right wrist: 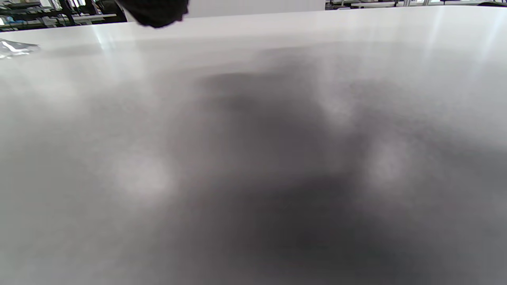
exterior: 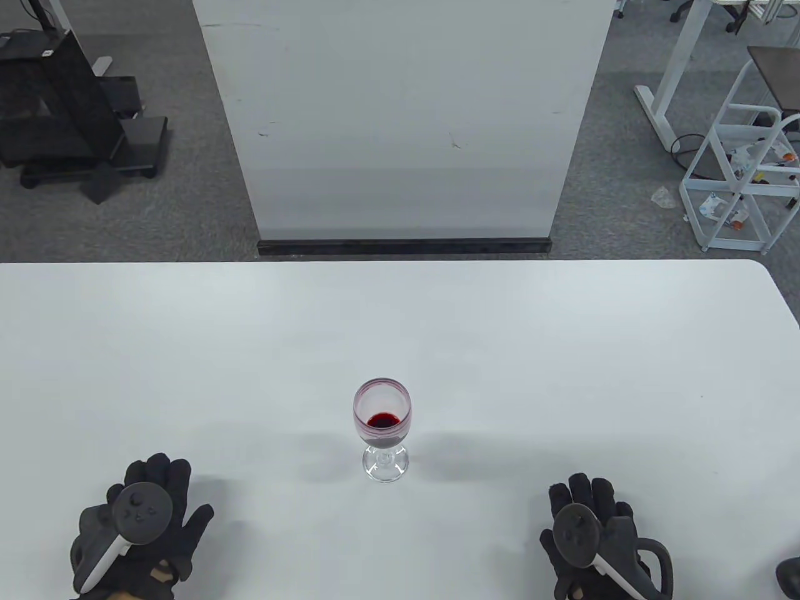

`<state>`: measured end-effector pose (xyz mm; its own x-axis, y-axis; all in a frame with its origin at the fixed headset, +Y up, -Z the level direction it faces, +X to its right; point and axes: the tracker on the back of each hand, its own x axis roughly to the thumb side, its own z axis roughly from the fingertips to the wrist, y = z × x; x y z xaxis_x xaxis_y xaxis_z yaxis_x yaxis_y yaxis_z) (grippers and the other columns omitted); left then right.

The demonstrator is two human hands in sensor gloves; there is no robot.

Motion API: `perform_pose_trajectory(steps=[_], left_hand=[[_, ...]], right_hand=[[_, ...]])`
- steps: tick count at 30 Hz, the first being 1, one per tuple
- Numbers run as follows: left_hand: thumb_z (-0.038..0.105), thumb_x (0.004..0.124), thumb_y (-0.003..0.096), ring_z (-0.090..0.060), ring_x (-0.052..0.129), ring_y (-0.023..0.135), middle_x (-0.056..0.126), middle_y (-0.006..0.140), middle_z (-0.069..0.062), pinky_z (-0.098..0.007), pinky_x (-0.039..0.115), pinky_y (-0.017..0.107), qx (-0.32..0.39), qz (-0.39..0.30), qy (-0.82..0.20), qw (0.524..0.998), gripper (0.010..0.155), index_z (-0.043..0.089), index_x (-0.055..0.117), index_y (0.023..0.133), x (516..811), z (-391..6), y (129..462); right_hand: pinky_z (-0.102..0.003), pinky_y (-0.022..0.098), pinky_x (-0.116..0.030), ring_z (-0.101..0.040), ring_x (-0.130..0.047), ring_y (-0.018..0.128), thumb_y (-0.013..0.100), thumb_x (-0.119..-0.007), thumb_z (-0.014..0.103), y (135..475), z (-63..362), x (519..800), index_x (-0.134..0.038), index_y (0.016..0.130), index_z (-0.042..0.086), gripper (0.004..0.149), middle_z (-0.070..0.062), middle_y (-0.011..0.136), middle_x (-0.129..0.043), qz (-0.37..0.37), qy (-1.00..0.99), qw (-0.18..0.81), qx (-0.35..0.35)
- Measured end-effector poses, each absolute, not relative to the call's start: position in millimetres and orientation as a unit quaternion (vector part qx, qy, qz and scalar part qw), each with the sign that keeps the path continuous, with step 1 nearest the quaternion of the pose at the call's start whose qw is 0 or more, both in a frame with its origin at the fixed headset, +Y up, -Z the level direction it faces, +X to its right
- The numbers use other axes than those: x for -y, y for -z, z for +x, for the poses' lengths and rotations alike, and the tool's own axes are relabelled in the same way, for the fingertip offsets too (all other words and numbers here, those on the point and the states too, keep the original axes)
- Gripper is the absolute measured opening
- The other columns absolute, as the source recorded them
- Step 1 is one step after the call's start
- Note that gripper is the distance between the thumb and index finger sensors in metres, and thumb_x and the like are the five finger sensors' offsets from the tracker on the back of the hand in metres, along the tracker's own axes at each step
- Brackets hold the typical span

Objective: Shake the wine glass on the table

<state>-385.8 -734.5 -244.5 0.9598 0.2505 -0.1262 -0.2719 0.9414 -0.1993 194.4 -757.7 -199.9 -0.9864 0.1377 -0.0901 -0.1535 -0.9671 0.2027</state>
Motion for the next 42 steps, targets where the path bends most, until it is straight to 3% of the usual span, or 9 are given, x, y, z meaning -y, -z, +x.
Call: perform_pose_trajectory(steps=[8,13,17,20,32,35,42], left_hand=[[0.059,0.059,0.0459,-0.028,-0.005,0.105,0.003,0.113,0.004,-0.05,-0.001,0.074,-0.041,-0.111,-0.132,0.984,0.076,0.034,0.018,0.105,735,-384,244],[0.059,0.059,0.046,-0.027,-0.005,0.105,0.003,0.113,0.004,-0.05,-0.001,0.074,-0.039,-0.111,-0.137,0.984,0.076,0.034,0.018,0.105,735,-384,244],[0.059,0.059,0.046,-0.027,-0.005,0.105,0.003,0.113,0.004,-0.05,-0.001,0.074,-0.036,-0.11,-0.136,0.984,0.076,0.034,0.018,0.105,735,-384,244],[0.059,0.059,0.046,-0.027,-0.005,0.105,0.003,0.113,0.004,-0.05,-0.001,0.074,-0.036,-0.11,-0.138,0.984,0.076,0.034,0.018,0.105,735,-384,244],[0.059,0.059,0.046,-0.027,-0.005,0.105,0.003,0.113,0.004,-0.05,0.0,0.074,-0.032,-0.113,-0.138,0.983,0.076,0.034,0.018,0.105,735,-383,244],[0.059,0.059,0.0461,-0.027,-0.005,0.105,0.003,0.113,0.004,-0.05,0.0,0.074,-0.033,-0.113,-0.136,0.984,0.076,0.034,0.018,0.105,735,-383,244],[0.059,0.059,0.046,-0.027,-0.004,0.104,0.003,0.113,0.004,-0.05,0.0,0.074,-0.033,-0.118,-0.135,0.983,0.076,0.033,0.018,0.105,736,-383,244]], right_hand=[[-0.057,0.077,-0.041,-0.036,-0.025,0.107,0.05,-0.07,0.049,221,181,747,-0.037,0.107,0.028,0.069,-0.002,0.117,-0.024,-0.002,-0.981,0.163,-0.1],[-0.049,0.065,-0.063,-0.036,-0.056,0.098,0.049,-0.074,0.047,246,152,730,-0.05,0.104,0.024,0.063,-0.004,0.114,-0.047,0.014,-0.965,0.252,-0.074],[-0.045,0.058,-0.069,-0.034,-0.066,0.09,0.049,-0.077,0.044,269,126,726,-0.055,0.101,0.023,0.06,-0.006,0.11,-0.054,0.017,-0.931,0.353,-0.092],[-0.044,0.055,-0.072,-0.033,-0.071,0.086,0.048,-0.079,0.041,282,102,725,-0.058,0.1,0.022,0.059,-0.007,0.108,-0.058,0.026,-0.927,0.367,-0.069],[-0.039,0.045,-0.077,-0.029,-0.082,0.075,0.048,-0.083,0.038,316,39,756,-0.05,0.103,0.021,0.066,-0.008,0.111,-0.048,0.031,-0.827,0.533,-0.176],[-0.038,0.04,-0.079,-0.028,-0.086,0.068,0.047,-0.084,0.035,319,29,767,-0.054,0.101,0.02,0.064,-0.01,0.109,-0.053,0.011,-0.802,0.572,-0.17],[-0.037,0.039,-0.079,-0.028,-0.087,0.067,0.05,-0.083,0.034,325,26,782,-0.061,0.098,0.019,0.055,-0.011,0.105,-0.061,-0.036,-0.747,0.635,-0.195]])
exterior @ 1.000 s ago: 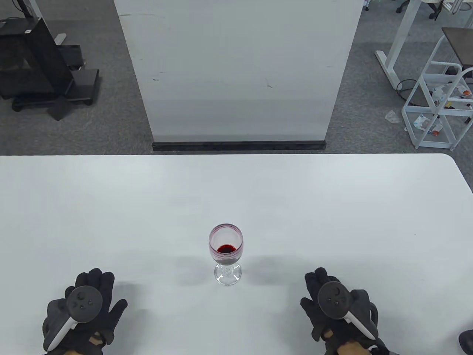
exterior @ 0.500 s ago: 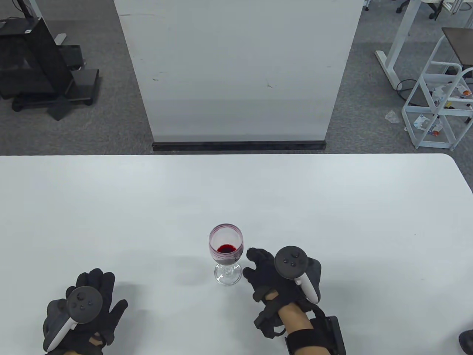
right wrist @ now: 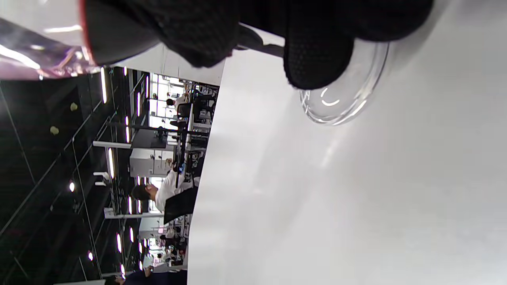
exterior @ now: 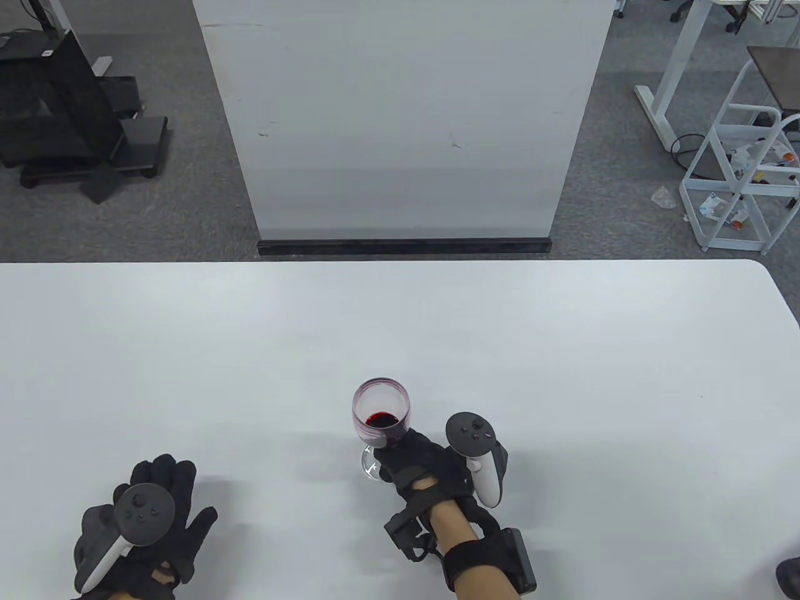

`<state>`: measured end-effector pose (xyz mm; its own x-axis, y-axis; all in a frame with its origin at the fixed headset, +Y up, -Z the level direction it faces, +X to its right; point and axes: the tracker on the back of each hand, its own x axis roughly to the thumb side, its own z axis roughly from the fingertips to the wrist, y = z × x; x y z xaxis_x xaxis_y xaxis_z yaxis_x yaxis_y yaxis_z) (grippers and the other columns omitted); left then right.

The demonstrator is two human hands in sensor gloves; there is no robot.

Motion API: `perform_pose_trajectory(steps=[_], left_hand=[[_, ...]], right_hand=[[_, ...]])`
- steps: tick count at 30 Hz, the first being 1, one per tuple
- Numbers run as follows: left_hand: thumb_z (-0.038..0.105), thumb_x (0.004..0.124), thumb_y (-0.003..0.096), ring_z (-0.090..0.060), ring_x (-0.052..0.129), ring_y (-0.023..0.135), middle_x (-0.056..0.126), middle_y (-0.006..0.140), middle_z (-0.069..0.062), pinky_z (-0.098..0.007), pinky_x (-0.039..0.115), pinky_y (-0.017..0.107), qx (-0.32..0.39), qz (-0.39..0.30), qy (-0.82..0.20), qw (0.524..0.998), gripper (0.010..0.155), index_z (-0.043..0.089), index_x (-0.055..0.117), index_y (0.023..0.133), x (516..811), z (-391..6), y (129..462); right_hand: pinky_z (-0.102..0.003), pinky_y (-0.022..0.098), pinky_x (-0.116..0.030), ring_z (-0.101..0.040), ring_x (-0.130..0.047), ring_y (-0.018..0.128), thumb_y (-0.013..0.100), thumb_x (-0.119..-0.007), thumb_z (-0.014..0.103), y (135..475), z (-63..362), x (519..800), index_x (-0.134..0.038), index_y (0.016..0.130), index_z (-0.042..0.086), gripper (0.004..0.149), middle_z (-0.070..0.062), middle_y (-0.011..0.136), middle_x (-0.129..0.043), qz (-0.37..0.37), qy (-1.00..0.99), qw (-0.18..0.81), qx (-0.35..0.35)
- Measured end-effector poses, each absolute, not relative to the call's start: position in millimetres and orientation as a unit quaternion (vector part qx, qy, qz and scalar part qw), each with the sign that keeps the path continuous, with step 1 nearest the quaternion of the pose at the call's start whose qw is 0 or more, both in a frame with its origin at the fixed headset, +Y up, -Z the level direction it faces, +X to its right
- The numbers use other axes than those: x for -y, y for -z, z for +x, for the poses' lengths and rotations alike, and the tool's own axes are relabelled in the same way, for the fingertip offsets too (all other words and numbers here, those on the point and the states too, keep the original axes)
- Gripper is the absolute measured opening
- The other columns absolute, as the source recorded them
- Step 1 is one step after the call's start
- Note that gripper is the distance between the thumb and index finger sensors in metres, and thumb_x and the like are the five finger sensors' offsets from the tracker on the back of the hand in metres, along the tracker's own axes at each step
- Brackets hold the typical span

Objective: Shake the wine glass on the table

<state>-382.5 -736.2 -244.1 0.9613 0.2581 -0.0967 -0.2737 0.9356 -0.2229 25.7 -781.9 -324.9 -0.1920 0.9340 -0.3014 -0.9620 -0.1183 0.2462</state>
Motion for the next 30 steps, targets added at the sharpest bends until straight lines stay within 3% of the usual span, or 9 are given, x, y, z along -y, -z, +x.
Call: perform_pose_trajectory(steps=[12,19,24,30], left_hand=[[0.059,0.059,0.046,-0.028,-0.005,0.104,0.003,0.113,0.004,-0.049,0.0,0.074,-0.032,-0.121,-0.136,0.983,0.076,0.033,0.018,0.105,736.6,-381.9,244.3],[0.059,0.059,0.046,-0.027,-0.005,0.104,0.002,0.113,0.004,-0.049,0.0,0.074,-0.034,-0.119,-0.139,0.982,0.076,0.033,0.018,0.105,736.2,-382.6,244.2],[0.059,0.059,0.046,-0.027,-0.005,0.104,0.002,0.113,0.004,-0.049,0.0,0.074,-0.035,-0.121,-0.137,0.983,0.076,0.033,0.018,0.105,736.3,-382.3,244.2],[0.059,0.059,0.0461,-0.027,-0.005,0.104,0.002,0.113,0.004,-0.049,0.0,0.074,-0.033,-0.122,-0.138,0.982,0.076,0.033,0.018,0.105,736.4,-382.0,244.2]], right_hand=[[-0.04,0.045,-0.076,-0.029,-0.081,0.073,0.049,-0.084,0.035,326.2,16.8,782.9,-0.059,0.097,0.022,0.055,-0.008,0.104,-0.061,-0.025,-0.764,0.612,-0.204],[-0.04,0.046,-0.076,-0.027,-0.082,0.072,0.049,-0.084,0.035,327.0,19.0,782.8,-0.06,0.097,0.024,0.054,-0.008,0.104,-0.061,-0.033,-0.767,0.61,-0.198],[-0.042,0.042,-0.078,-0.029,-0.087,0.067,0.045,-0.088,0.032,326.5,23.1,777.7,-0.067,0.093,0.021,0.053,-0.01,0.098,-0.072,-0.036,-0.785,0.591,-0.181],[-0.042,0.044,-0.077,-0.027,-0.085,0.068,0.048,-0.085,0.033,324.6,19.8,777.6,-0.063,0.094,0.023,0.053,-0.009,0.1,-0.067,-0.042,-0.789,0.587,-0.178]])
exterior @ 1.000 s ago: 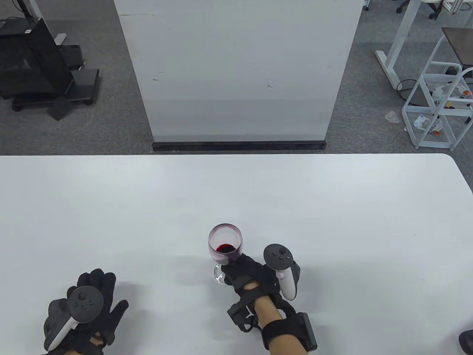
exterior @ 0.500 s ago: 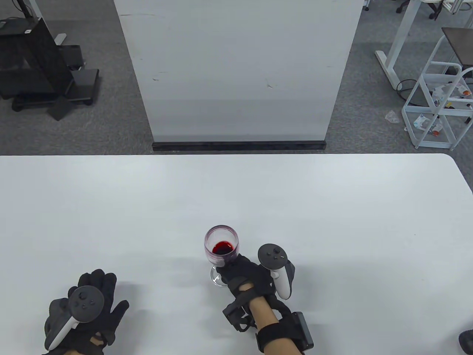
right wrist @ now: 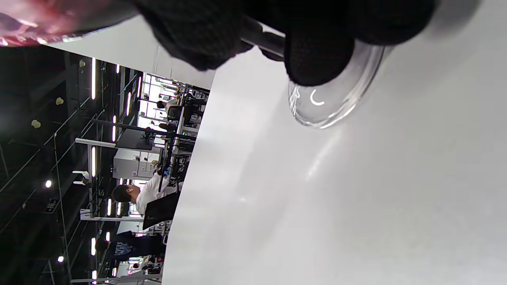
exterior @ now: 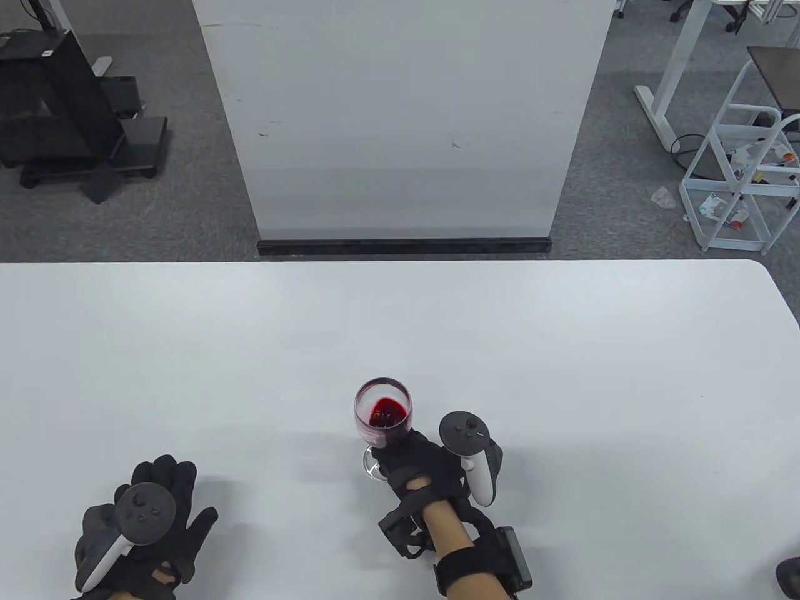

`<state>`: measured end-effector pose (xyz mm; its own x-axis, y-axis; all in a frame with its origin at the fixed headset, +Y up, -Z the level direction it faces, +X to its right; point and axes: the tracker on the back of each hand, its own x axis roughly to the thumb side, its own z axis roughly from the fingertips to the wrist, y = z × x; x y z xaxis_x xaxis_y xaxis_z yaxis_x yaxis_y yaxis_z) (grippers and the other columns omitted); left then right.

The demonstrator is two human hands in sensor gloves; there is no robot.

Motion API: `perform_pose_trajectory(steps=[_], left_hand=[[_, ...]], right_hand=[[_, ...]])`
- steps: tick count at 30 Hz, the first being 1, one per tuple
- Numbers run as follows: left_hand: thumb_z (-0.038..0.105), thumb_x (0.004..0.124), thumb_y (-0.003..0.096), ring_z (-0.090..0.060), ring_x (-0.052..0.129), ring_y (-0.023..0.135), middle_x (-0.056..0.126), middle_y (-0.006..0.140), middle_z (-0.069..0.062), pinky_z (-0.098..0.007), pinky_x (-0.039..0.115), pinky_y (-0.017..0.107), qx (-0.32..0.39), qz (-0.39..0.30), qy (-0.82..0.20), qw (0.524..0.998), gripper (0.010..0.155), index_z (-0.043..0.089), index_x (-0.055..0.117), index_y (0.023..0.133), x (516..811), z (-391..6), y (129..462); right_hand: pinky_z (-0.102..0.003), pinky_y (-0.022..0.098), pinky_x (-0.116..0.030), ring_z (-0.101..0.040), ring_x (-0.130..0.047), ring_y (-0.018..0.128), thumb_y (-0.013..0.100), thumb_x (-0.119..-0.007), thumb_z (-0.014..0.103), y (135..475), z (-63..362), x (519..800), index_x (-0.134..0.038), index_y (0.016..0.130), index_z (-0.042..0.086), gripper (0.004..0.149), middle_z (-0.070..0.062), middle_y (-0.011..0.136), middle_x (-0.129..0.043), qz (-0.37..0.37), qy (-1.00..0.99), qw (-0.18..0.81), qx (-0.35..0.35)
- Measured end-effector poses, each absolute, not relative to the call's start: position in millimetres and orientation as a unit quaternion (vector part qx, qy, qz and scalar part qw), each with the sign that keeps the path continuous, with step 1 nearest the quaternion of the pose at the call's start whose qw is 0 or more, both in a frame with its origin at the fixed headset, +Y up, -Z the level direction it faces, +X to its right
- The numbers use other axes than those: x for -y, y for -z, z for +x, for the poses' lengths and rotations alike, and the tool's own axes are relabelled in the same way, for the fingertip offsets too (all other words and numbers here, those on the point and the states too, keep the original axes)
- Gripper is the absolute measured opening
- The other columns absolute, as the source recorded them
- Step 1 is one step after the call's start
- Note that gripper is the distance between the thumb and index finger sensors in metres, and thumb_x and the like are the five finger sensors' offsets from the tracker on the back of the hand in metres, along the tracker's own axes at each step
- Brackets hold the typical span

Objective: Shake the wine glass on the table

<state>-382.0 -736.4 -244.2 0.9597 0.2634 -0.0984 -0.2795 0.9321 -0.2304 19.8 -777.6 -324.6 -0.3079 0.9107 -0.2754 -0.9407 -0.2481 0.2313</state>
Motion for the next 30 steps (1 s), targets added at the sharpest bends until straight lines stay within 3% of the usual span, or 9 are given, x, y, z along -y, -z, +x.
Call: perform_pose_trajectory(steps=[7,11,15,20,25,30], left_hand=[[0.059,0.059,0.046,-0.027,-0.005,0.104,0.003,0.113,0.004,-0.049,0.0,0.074,-0.034,-0.122,-0.135,0.983,0.076,0.033,0.018,0.105,737,-382,244],[0.059,0.059,0.0461,-0.027,-0.005,0.104,0.002,0.113,0.004,-0.049,0.0,0.074,-0.032,-0.123,-0.138,0.982,0.076,0.033,0.018,0.105,737,-381,244],[0.059,0.059,0.0461,-0.027,-0.005,0.104,0.002,0.113,0.004,-0.049,0.0,0.074,-0.028,-0.124,-0.139,0.982,0.076,0.034,0.018,0.105,737,-381,244],[0.059,0.059,0.0461,-0.027,-0.005,0.104,0.002,0.113,0.004,-0.049,0.0,0.074,-0.026,-0.127,-0.138,0.982,0.076,0.033,0.018,0.105,738,-380,244],[0.059,0.059,0.0461,-0.027,-0.005,0.104,0.002,0.113,0.005,-0.049,-0.001,0.074,-0.027,-0.118,-0.142,0.982,0.076,0.034,0.018,0.105,735,-381,243],[0.059,0.059,0.0461,-0.027,-0.005,0.104,0.002,0.113,0.004,-0.049,0.0,0.074,-0.024,-0.124,-0.142,0.982,0.076,0.034,0.018,0.105,736,-381,244]], right_hand=[[-0.041,0.048,-0.075,-0.026,-0.082,0.071,0.05,-0.083,0.035,327,24,779,-0.06,0.097,0.023,0.053,-0.008,0.103,-0.063,-0.047,-0.784,0.589,-0.188],[-0.043,0.043,-0.077,-0.03,-0.086,0.068,0.046,-0.087,0.032,327,27,774,-0.067,0.093,0.02,0.052,-0.011,0.1,-0.07,-0.043,-0.794,0.577,-0.186],[-0.041,0.048,-0.076,-0.026,-0.082,0.072,0.051,-0.082,0.035,327,27,779,-0.06,0.097,0.023,0.053,-0.008,0.104,-0.063,-0.053,-0.789,0.584,-0.184],[-0.043,0.043,-0.078,-0.029,-0.086,0.068,0.047,-0.086,0.034,328,28,774,-0.067,0.093,0.02,0.052,-0.01,0.1,-0.07,-0.038,-0.805,0.561,-0.187],[-0.044,0.048,-0.075,-0.028,-0.081,0.072,0.05,-0.082,0.033,324,25,779,-0.061,0.097,0.021,0.053,-0.009,0.105,-0.062,-0.051,-0.781,0.594,-0.185],[-0.043,0.048,-0.076,-0.028,-0.083,0.072,0.049,-0.083,0.036,328,32,774,-0.064,0.096,0.021,0.052,-0.009,0.103,-0.065,-0.036,-0.803,0.558,-0.205]])
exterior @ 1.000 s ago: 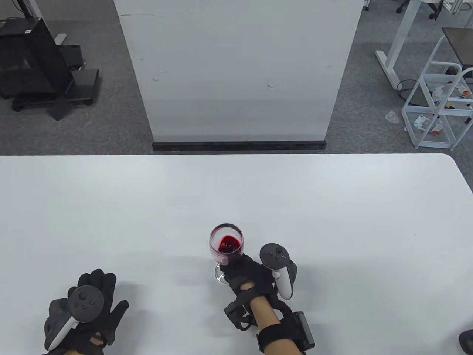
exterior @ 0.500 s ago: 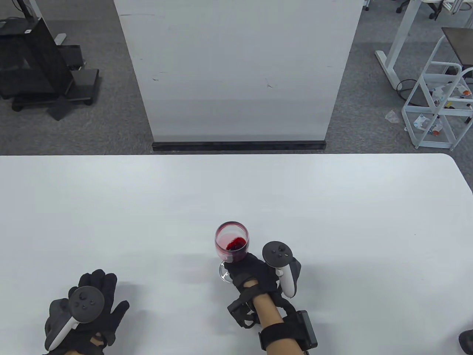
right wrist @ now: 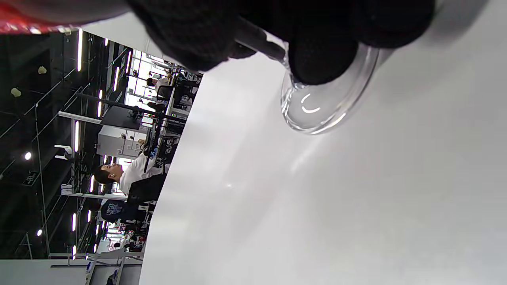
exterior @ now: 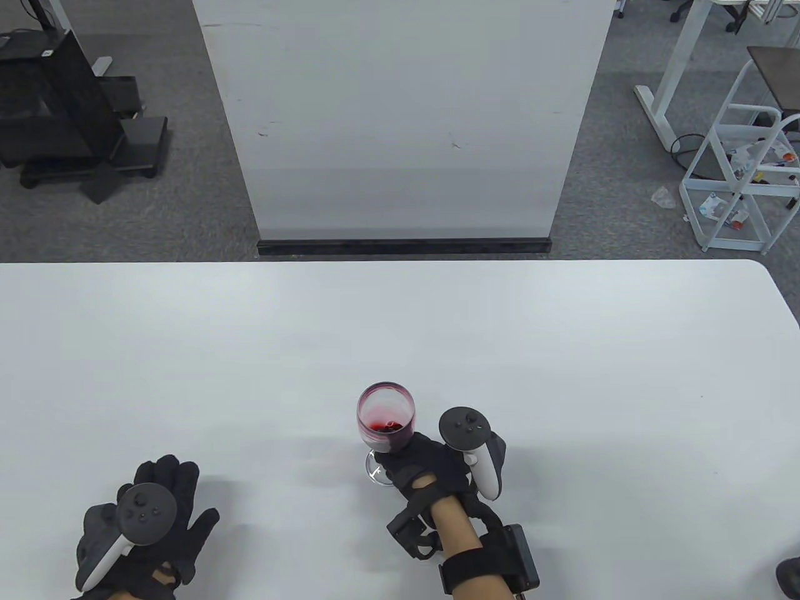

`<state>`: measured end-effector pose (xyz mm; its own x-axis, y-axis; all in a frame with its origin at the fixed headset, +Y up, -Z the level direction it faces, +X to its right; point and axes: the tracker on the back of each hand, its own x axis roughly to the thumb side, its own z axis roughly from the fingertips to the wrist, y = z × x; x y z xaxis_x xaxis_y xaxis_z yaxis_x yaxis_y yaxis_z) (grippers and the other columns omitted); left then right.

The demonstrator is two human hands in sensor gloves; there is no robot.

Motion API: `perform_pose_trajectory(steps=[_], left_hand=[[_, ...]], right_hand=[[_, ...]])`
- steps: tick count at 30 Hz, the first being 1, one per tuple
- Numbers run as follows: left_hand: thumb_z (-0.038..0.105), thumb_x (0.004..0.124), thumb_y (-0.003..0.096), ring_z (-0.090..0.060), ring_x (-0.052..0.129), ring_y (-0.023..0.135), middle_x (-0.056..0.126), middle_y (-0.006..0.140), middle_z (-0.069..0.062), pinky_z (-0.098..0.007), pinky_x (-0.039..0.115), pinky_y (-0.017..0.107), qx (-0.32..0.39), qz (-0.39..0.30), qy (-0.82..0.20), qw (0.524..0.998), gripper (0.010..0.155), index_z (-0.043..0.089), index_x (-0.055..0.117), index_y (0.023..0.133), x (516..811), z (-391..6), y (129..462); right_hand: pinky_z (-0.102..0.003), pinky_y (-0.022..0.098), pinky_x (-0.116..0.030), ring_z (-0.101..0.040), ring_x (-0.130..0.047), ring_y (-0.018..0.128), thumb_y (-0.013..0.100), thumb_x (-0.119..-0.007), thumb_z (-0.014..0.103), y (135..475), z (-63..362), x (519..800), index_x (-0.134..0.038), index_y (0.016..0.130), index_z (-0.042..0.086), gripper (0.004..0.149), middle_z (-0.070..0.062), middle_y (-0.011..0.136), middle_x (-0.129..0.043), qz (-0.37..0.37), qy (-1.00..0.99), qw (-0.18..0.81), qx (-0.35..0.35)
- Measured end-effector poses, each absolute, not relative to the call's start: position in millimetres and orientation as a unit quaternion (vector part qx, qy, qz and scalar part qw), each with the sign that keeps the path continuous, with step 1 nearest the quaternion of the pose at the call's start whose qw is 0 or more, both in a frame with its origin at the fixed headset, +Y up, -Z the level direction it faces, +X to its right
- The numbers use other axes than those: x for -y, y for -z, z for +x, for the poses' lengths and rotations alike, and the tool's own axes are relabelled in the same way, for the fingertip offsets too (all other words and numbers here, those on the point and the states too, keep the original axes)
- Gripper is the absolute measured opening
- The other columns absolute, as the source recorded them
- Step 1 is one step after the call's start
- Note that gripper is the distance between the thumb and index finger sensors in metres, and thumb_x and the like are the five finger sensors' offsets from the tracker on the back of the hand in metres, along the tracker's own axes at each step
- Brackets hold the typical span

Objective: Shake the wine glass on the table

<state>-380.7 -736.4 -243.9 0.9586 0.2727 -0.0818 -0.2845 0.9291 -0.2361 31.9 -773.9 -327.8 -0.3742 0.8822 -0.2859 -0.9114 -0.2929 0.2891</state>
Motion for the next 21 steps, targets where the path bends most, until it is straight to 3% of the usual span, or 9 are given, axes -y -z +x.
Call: perform_pose_trajectory(steps=[4,7,11,17,21], left_hand=[[0.059,0.059,0.0461,-0.027,-0.005,0.104,0.002,0.113,0.005,-0.049,-0.001,0.074,-0.021,-0.123,-0.144,0.982,0.076,0.034,0.018,0.105,736,-380,244],[0.059,0.059,0.0461,-0.027,-0.005,0.104,0.002,0.113,0.004,-0.049,0.0,0.074,-0.021,-0.128,-0.144,0.981,0.076,0.034,0.018,0.105,737,-380,244],[0.059,0.059,0.0461,-0.027,-0.005,0.104,0.002,0.113,0.004,-0.049,0.0,0.074,-0.021,-0.127,-0.144,0.981,0.076,0.034,0.018,0.105,737,-380,244],[0.059,0.059,0.0461,-0.027,-0.005,0.104,0.002,0.113,0.005,-0.049,0.0,0.074,-0.023,-0.128,-0.142,0.981,0.076,0.034,0.018,0.105,736,-380,244],[0.059,0.059,0.0462,-0.027,-0.005,0.104,0.002,0.113,0.005,-0.049,-0.001,0.074,-0.021,-0.129,-0.143,0.981,0.076,0.034,0.018,0.105,737,-380,246]], right_hand=[[-0.044,0.05,-0.073,-0.027,-0.079,0.075,0.051,-0.079,0.035,325,24,780,-0.058,0.099,0.023,0.053,-0.008,0.107,-0.058,-0.043,-0.777,0.594,-0.203],[-0.045,0.046,-0.075,-0.03,-0.083,0.071,0.048,-0.085,0.033,328,27,775,-0.064,0.096,0.02,0.054,-0.009,0.104,-0.064,-0.017,-0.788,0.571,-0.232],[-0.042,0.048,-0.075,-0.026,-0.082,0.071,0.05,-0.082,0.036,328,31,778,-0.062,0.097,0.023,0.053,-0.008,0.105,-0.062,-0.043,-0.795,0.572,-0.197],[-0.044,0.045,-0.077,-0.028,-0.085,0.068,0.047,-0.085,0.035,331,33,772,-0.068,0.093,0.022,0.051,-0.008,0.102,-0.068,-0.027,-0.813,0.541,-0.211],[-0.044,0.048,-0.074,-0.026,-0.081,0.07,0.049,-0.083,0.035,329,29,777,-0.064,0.095,0.023,0.051,-0.008,0.104,-0.063,-0.043,-0.798,0.568,-0.199]])
